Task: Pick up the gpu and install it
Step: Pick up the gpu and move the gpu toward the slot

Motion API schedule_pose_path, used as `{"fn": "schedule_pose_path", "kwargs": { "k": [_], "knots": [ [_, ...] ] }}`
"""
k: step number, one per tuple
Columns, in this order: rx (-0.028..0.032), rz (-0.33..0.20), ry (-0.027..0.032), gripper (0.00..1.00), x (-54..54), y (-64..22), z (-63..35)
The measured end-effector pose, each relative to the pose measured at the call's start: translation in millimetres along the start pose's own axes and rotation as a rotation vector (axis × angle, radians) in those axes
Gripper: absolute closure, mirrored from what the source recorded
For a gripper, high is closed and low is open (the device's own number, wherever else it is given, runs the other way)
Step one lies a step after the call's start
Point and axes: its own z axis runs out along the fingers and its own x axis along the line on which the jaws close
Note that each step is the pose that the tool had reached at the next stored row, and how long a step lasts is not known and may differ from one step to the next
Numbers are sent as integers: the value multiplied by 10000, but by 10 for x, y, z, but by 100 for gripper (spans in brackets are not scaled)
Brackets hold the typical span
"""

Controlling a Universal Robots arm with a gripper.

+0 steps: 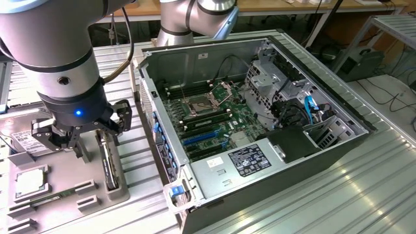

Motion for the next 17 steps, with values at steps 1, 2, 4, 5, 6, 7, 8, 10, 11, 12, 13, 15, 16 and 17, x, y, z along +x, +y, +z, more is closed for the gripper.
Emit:
{"fn": "schedule_pose_path", "kwargs": {
  "k": [1, 2, 4, 5, 6, 7, 8, 10, 11, 12, 13, 15, 16, 17],
  "knots": [
    [0, 0, 0, 30, 0, 0, 0],
    [0, 0, 0, 30, 0, 0, 0],
    [0, -1, 0, 30, 0, 0, 0],
    [0, 0, 0, 30, 0, 0, 0],
    [0, 0, 0, 30, 0, 0, 0],
    [0, 0, 0, 30, 0, 0, 0],
    [0, 0, 0, 30, 0, 0, 0],
    [0, 0, 0, 30, 0, 0, 0],
    [0, 0, 0, 30, 0, 0, 1],
    [-2, -1, -3, 30, -2, 0, 8],
    [1, 0, -2, 30, -3, -1, 26],
    [4, 0, -1, 30, -8, -3, 68],
    [5, 0, 0, 30, -10, -4, 85],
    [4, 0, 0, 30, -13, -5, 104]
  ]
}}
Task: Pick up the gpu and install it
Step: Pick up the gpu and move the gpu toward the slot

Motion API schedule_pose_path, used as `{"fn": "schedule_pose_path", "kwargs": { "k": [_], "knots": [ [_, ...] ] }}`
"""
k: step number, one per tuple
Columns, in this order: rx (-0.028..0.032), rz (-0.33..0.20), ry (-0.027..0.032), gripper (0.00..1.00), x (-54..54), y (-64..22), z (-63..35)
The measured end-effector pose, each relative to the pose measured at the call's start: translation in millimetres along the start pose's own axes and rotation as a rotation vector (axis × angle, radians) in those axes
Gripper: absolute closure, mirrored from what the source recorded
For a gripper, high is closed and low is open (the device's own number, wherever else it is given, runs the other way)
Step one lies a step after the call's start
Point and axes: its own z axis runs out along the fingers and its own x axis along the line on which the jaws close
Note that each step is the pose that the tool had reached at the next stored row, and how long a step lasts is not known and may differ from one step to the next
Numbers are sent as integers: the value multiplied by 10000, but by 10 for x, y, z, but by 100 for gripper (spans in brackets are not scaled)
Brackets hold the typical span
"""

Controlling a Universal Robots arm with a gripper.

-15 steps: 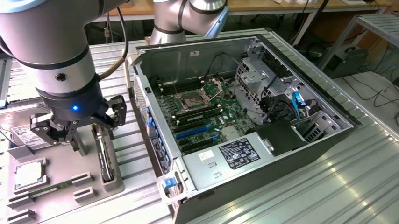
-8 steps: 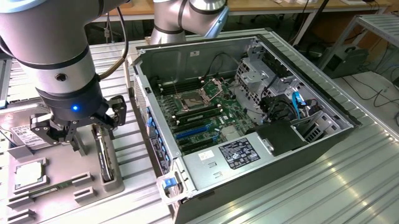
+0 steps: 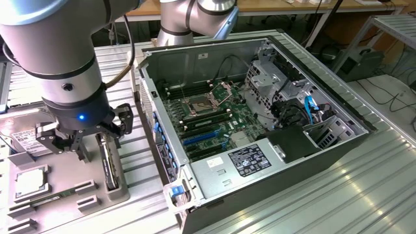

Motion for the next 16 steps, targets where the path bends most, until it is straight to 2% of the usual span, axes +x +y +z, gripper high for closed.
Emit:
{"fn": "schedule_pose_path", "kwargs": {
  "k": [8, 16],
  "knots": [
    [0, -1, 0, 30, -6, -5, 160],
    [0, -1, -1, 30, -8, 30, 279]
  ]
}}
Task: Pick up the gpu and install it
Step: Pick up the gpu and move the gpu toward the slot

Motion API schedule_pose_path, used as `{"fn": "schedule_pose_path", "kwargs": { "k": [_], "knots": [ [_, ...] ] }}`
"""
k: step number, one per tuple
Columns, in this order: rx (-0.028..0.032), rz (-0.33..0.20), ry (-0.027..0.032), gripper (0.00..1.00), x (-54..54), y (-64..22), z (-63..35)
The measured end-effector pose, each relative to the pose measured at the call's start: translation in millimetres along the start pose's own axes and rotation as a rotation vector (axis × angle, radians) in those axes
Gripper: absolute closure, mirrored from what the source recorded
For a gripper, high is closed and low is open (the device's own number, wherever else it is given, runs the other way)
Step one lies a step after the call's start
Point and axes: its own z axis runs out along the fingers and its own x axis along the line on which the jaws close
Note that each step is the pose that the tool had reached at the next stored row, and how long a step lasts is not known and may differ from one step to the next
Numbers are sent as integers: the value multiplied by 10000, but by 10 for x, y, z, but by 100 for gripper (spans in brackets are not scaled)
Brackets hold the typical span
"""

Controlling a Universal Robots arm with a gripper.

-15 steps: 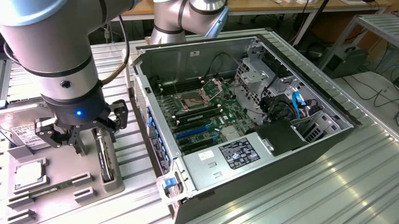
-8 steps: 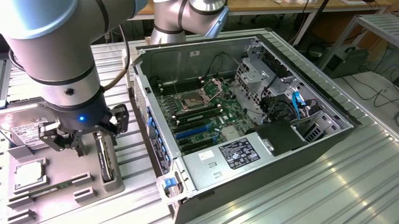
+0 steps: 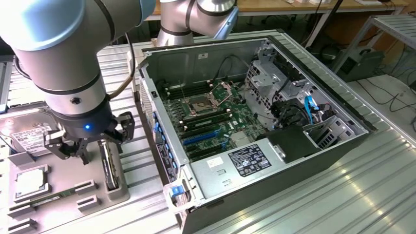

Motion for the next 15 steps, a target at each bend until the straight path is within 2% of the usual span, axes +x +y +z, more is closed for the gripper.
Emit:
{"fn": "schedule_pose_path", "kwargs": {
  "k": [9, 15],
  "knots": [
    [1, 1, 0, 30, 1, -8, 189],
    [1, 1, 0, 30, 1, -8, 189]
  ]
}}
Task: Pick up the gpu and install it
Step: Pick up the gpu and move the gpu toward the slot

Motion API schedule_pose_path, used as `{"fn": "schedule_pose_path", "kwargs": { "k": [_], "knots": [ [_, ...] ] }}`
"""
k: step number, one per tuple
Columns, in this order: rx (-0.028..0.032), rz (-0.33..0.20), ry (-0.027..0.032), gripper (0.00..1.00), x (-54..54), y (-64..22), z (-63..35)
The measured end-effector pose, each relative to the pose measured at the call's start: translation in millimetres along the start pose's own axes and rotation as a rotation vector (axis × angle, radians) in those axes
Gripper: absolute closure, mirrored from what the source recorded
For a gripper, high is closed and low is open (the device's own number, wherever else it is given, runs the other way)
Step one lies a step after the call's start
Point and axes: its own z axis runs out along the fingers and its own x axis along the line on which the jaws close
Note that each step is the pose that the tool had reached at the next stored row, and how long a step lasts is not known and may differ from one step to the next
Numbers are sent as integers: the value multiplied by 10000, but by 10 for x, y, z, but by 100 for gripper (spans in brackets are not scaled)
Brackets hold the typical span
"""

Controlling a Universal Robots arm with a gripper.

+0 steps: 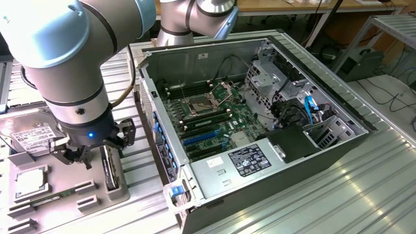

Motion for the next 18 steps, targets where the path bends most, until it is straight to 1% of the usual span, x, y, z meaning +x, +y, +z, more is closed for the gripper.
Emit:
{"fn": "schedule_pose_path", "kwargs": {
  "k": [2, 4, 5, 6, 11, 12, 13, 14, 18],
  "knots": [
    [0, 0, 0, 32, 0, 0, 0],
    [-1, 1, 0, 45, -1, 0, 0],
    [-1, 2, -1, 45, -3, 1, 1],
    [-1, 1, -1, 51, -6, 0, 1],
    [0, 1, 0, 53, -17, -1, 0],
    [0, 1, 0, 59, -18, -1, 0],
    [0, 0, 1, 59, -18, -1, 0],
    [0, 0, 0, 66, -18, -1, 0],
    [0, 0, 0, 66, -18, -1, 0]
  ]
}}
